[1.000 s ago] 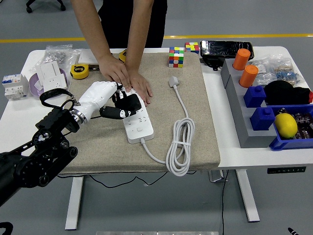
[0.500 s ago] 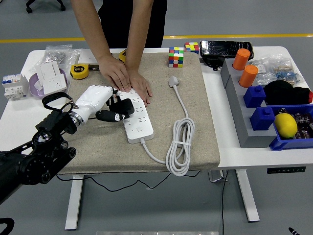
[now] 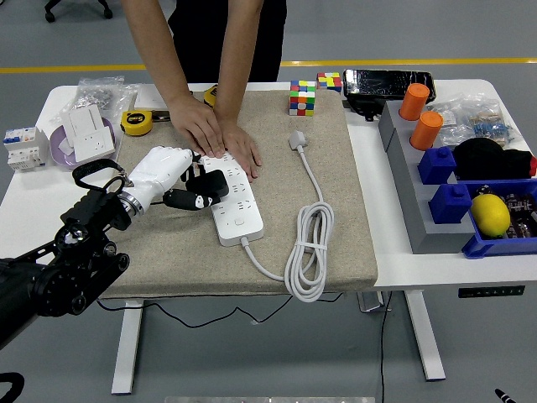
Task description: Pick up the plug,place it near the board,insert it into the board,press the button
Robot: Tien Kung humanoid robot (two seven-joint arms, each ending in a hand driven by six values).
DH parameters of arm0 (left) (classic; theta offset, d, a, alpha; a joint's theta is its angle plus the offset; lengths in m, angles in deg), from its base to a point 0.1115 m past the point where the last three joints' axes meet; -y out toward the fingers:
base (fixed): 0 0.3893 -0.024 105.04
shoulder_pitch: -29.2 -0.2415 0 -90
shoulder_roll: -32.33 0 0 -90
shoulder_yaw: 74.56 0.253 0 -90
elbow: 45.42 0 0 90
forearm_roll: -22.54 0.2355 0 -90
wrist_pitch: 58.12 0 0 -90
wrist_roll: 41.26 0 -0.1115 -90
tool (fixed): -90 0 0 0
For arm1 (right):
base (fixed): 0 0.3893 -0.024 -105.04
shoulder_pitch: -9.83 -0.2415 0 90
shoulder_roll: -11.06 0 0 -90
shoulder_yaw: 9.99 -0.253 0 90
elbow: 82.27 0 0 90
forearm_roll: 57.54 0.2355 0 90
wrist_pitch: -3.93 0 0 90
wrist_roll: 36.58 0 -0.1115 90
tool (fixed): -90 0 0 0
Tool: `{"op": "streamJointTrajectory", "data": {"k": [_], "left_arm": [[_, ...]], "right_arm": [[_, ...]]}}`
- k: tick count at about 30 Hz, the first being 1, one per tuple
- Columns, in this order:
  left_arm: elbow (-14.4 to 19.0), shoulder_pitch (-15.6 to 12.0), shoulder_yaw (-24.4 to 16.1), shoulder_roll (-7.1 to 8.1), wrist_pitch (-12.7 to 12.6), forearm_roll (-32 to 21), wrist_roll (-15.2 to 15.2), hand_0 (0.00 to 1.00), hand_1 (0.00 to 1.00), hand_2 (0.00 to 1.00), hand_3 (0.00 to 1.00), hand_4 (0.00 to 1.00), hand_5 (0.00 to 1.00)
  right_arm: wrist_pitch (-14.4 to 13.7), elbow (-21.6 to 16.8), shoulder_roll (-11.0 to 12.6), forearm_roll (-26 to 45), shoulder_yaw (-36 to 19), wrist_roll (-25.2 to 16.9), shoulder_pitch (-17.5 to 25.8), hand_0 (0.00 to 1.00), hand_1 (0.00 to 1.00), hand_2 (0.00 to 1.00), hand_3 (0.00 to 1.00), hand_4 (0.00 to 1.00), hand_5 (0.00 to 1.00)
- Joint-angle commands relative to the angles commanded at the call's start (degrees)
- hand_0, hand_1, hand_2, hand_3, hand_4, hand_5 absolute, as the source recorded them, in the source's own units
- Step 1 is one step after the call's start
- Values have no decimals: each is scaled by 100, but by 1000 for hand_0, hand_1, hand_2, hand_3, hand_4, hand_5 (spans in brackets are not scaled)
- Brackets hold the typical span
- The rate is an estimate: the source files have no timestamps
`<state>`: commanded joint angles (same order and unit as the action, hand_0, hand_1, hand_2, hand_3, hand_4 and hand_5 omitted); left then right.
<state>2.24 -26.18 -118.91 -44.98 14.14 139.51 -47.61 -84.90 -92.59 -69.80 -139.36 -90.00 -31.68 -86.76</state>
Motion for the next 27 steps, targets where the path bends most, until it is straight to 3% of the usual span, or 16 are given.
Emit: {"op": "streamJointTrajectory", "data": {"k": [27], "left_arm": [[-144, 76, 26, 7, -5, 253, -16, 505, 408, 296, 321, 424, 2]], "right_arm": [[-2, 0, -1, 6, -27, -6, -27, 820, 754, 753, 792, 998, 919]]}}
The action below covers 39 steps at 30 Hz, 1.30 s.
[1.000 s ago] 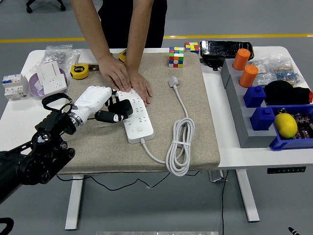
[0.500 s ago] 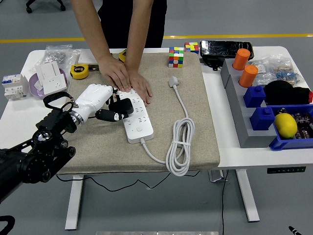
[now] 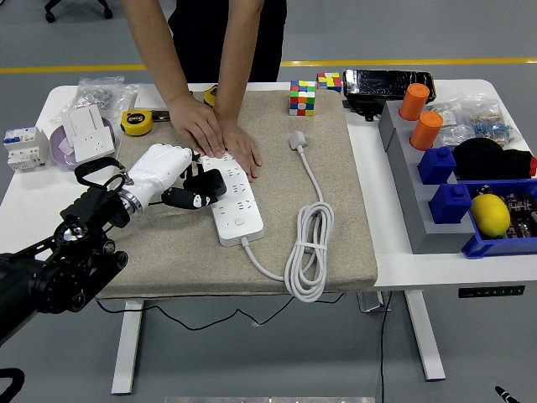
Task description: Pick up the plug,place it near the board,insert it into the board,press the button
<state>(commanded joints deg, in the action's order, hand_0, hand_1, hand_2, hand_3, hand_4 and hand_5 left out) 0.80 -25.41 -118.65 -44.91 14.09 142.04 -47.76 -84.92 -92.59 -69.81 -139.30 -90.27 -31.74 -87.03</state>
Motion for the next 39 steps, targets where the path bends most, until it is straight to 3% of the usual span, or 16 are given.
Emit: {"op": "streamJointTrajectory", "data": {"k": [26, 39], "left_arm": [[7, 49, 207, 109, 79, 165, 55, 505, 408, 295, 317, 423, 2], [-4, 107, 251, 92, 91, 209, 61, 508, 410, 294, 314, 420, 2]], "right_arm": [[4, 0, 17, -22, -5, 7, 16, 822, 754, 753, 792, 998, 921], [1, 0, 23, -11, -6, 4, -9, 820, 754, 753, 792, 998, 921]]}}
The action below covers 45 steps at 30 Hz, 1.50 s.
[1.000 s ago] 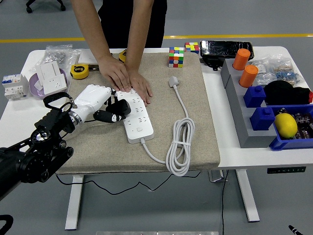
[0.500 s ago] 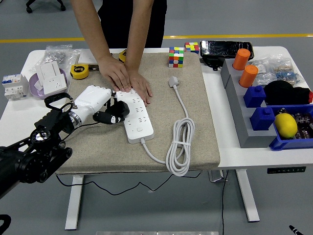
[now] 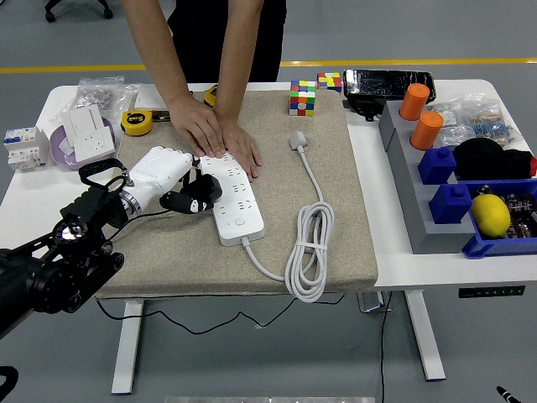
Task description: Pick up the plug,place it near the board,insert it into the board,press the button
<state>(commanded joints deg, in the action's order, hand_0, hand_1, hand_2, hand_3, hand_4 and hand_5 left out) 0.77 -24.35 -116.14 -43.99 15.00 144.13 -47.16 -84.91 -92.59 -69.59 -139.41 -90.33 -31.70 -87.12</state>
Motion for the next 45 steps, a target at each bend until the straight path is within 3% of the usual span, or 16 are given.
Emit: {"op": "streamJointTrajectory", "data": {"k": [29, 30, 35, 36, 41, 42, 45], "left_arm": [[-55, 65, 59, -29, 144, 32, 13, 518, 415, 296, 339, 439, 2], [-58, 66, 55, -25, 174, 14, 5, 579, 575, 473, 455, 702, 87], [-82, 57, 51, -13, 282, -90, -34, 579, 575, 473, 455, 702, 87], [-85, 52, 49, -13, 297, -119, -46, 715, 790, 737, 601, 888, 181], [-90, 44, 35, -11, 350, -182, -70, 715, 790, 737, 601, 888, 181], [-91, 44, 35, -11, 354, -187, -71, 751, 836, 782, 769, 940, 219], [-92, 36, 40, -4, 378, -191, -75, 751, 836, 782, 769, 940, 219]], "right_arm": [[-2, 0, 1, -10, -28, -11, -26, 820, 754, 753, 792, 998, 922], [-3, 0, 1, -15, -32, -12, -25, 820, 754, 752, 792, 998, 922], [-1, 0, 2, -31, -46, -12, -19, 820, 754, 752, 792, 998, 922], [1, 0, 2, -32, -47, -12, -17, 821, 754, 752, 792, 998, 922], [7, 0, 3, -28, -40, -10, -15, 821, 754, 752, 792, 998, 922], [7, 0, 3, -26, -38, -11, -15, 820, 753, 752, 792, 998, 921], [5, 0, 7, -35, -45, -11, -10, 820, 753, 752, 792, 998, 921]]}}
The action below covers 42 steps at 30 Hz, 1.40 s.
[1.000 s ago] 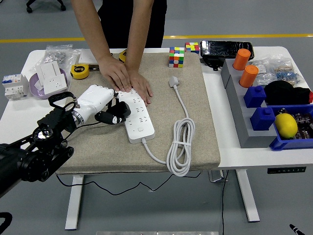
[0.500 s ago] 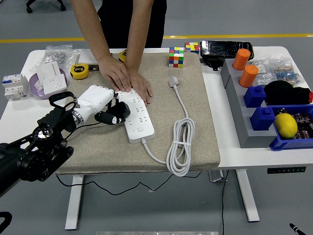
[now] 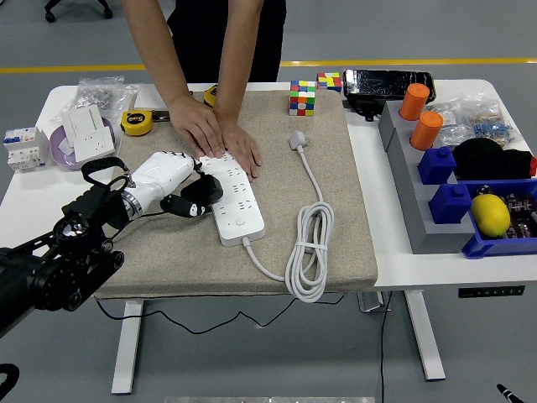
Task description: Pick up the plug,place it near the board,insert it into the board,press the button
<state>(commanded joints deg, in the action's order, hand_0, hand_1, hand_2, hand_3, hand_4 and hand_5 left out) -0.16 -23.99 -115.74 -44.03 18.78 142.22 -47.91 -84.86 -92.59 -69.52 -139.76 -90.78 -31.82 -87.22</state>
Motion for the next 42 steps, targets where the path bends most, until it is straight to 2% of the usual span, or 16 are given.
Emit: {"op": "streamJointTrajectory", "data": {"k": [2, 3, 14, 15, 20, 21, 26, 27, 28, 30, 32, 33, 36, 39, 40, 42], "left_arm": [[9, -11, 4, 9, 3, -9, -4, 751, 836, 782, 769, 940, 219], [19, -19, 4, 16, 3, -12, -6, 760, 847, 793, 790, 985, 252], [194, -91, -214, 114, 140, -136, -50, 764, 849, 794, 800, 998, 275], [231, -107, -273, 130, 207, -180, -62, 779, 864, 808, 822, 998, 542], [511, -203, -606, 236, 600, -489, -137, 779, 864, 808, 822, 998, 542], [562, -217, -649, 254, 658, -525, -140, 833, 913, 840, 853, 998, 933], [974, -382, -962, 339, 1039, -860, -86, 833, 913, 840, 853, 998, 933], [1080, -446, -1067, 338, 1114, -962, -61, 871, 937, 873, 874, 998, 998], [1205, -525, -1197, 328, 1186, -1083, -31, 871, 937, 873, 874, 998, 998], [1493, -741, -1514, 252, 1298, -1395, 88, 871, 937, 873, 874, 998, 998], [1832, -1014, -1900, 108, 1255, -1729, 194, 871, 937, 873, 874, 998, 998], [1974, -1125, -2058, 48, 1220, -1876, 228, 932, 991, 945, 924, 998, 998], [2578, -1616, -2636, -327, 1059, -2472, 385, 932, 991, 945, 924, 998, 998], [3069, -1972, -2912, -557, 1043, -2860, 468, 932, 991, 945, 924, 998, 998], [3231, -2092, -2947, -613, 1040, -2970, 493, 998, 998, 985, 953, 998, 998], [3477, -2300, -2953, -672, 1040, -3170, 550, 998, 998, 985, 953, 998, 998]], "right_arm": [[-1, 0, 1, -1, 0, 0, 6, 820, 753, 752, 792, 998, 921], [-2, 0, 1, -2, -3, 0, 10, 820, 753, 753, 792, 998, 921], [-1, 0, -11, 4, 2, -1, 30, 820, 753, 753, 792, 998, 921], [-2, 0, -10, 7, 1, -2, 27, 821, 753, 752, 792, 998, 921], [-8, 0, -12, 12, -21, 7, 32, 821, 753, 752, 792, 998, 921], [-9, 0, -12, 13, -23, 8, 34, 821, 754, 753, 791, 998, 921], [-13, 0, -18, 33, -23, 2, 29, 821, 754, 753, 791, 998, 921], [-14, 0, -20, 35, -26, 0, 27, 821, 754, 752, 791, 998, 921], [-16, 0, -22, 39, -27, -3, 26, 821, 754, 752, 791, 998, 921], [-16, 0, -31, 40, -31, -6, 33, 821, 754, 752, 791, 998, 921], [-19, 0, -41, 33, -46, -5, 43, 821, 754, 752, 791, 998, 921], [-20, 0, -44, 33, -49, -7, 48, 821, 754, 752, 791, 998, 921], [-17, 0, -65, 14, -70, -4, 70, 821, 754, 753, 791, 998, 921], [-20, 0, -80, 14, -85, -9, 82, 821, 754, 753, 791, 998, 921], [-20, 0, -83, 16, -84, -11, 83, 820, 754, 753, 791, 998, 921], [-22, 0, -87, 10, -97, -14, 87, 820, 754, 753, 791, 998, 921]]}}
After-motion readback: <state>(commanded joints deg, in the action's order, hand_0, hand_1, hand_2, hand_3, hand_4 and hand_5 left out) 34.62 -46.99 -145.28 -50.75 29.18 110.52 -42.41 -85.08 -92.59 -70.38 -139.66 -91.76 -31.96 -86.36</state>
